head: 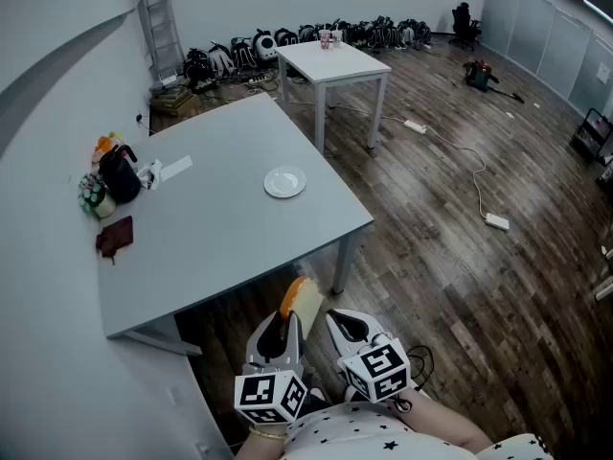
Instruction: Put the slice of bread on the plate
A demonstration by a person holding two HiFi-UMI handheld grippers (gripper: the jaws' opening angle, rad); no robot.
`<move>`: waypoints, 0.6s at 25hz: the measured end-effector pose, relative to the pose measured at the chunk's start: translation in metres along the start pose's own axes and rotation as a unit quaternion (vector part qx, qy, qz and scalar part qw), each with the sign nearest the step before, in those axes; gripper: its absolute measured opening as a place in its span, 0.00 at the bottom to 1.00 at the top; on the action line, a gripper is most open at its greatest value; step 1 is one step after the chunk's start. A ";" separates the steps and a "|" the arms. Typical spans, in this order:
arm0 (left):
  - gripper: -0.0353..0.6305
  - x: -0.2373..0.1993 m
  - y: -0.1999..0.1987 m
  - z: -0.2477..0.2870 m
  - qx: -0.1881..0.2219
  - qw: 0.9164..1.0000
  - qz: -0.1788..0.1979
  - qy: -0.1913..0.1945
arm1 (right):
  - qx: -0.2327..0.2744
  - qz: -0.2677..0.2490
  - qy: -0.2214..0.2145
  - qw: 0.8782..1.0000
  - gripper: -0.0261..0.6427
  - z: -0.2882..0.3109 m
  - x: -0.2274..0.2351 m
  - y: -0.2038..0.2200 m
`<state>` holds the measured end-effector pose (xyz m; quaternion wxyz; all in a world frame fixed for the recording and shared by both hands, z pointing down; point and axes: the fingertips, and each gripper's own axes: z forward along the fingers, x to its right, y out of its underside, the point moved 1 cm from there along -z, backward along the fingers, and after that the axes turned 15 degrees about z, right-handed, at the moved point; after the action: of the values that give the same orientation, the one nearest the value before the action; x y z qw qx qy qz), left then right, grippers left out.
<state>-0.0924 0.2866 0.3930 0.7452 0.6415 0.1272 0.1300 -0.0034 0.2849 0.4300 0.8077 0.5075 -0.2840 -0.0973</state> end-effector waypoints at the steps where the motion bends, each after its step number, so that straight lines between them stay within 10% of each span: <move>1: 0.18 -0.004 0.000 0.001 0.000 1.000 0.001 0.001 | -0.001 0.001 0.001 1.000 0.04 0.004 -0.001 0.000; 15: 0.18 -0.058 0.003 0.025 -0.005 1.000 -0.007 0.012 | -0.005 0.007 0.004 1.000 0.04 0.055 -0.021 -0.002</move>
<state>-0.1372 0.2432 0.4012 0.7481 0.6348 0.1403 0.1330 -0.0516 0.2511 0.4384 0.8117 0.5020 -0.2843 -0.0911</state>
